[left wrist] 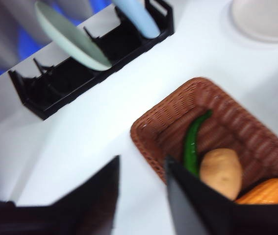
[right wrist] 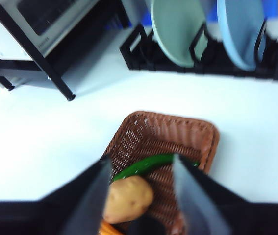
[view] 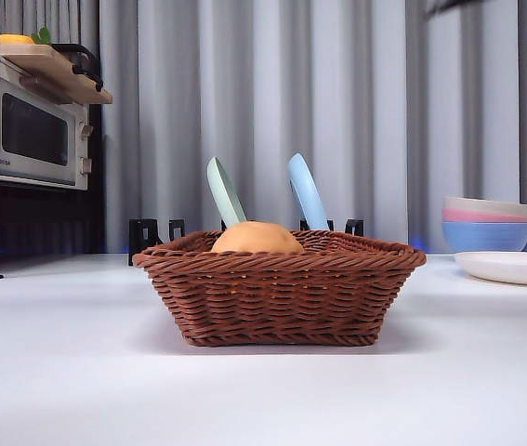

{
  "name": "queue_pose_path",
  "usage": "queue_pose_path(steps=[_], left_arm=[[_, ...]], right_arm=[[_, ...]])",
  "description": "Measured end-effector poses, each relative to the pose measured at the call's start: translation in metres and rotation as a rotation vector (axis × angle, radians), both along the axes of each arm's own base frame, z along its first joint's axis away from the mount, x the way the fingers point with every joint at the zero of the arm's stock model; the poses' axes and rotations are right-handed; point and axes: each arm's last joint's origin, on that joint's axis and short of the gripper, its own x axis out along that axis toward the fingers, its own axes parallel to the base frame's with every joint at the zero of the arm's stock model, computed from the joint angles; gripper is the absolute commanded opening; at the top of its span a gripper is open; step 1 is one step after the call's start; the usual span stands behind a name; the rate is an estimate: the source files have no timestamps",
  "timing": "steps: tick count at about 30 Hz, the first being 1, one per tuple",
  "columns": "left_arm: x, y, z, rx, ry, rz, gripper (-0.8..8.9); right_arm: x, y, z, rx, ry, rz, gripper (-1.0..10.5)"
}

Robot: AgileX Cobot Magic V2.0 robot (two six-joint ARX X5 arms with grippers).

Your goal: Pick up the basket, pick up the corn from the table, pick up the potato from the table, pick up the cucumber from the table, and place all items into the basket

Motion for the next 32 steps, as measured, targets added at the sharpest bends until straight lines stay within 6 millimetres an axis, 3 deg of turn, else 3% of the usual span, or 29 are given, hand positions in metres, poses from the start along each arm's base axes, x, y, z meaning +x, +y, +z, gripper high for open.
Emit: queue_pose_path(steps=[6,11,16,20,26,32], left_arm=[[-0.025,0.014,0.017,-0.061,-0.086,-0.012,-0.08],[-0.042,0.025,0.003,-0.106,-0.155,-0.014,-0.08],[-0.070,0.043,-0.033,-0.159,-0.235,-0.012,-0.08],[-0.092,0.059,-0.082,-0.175,-0.274,0.017,-0.08],[-0.114,0.073,-0.152,-0.163,-0.255,0.020,-0.08],[-0.115,0.073,-0.153,-0.184,-0.257,0.029,-0.03]], right_arm=[[-0.015,-0.006,0.002,-0.095,-0.020,-0.022,-0.1],[-0.024,-0.005,-0.006,-0.136,-0.060,-0.038,-0.1],[-0.039,-0.005,-0.034,-0.131,-0.107,-0.034,-0.1],[-0.056,-0.008,-0.064,-0.142,-0.132,-0.052,-0.1],[-0.073,-0.011,-0.089,-0.138,-0.130,-0.026,0.0],[-0.072,-0.011,-0.089,-0.093,-0.102,-0.049,0.0]])
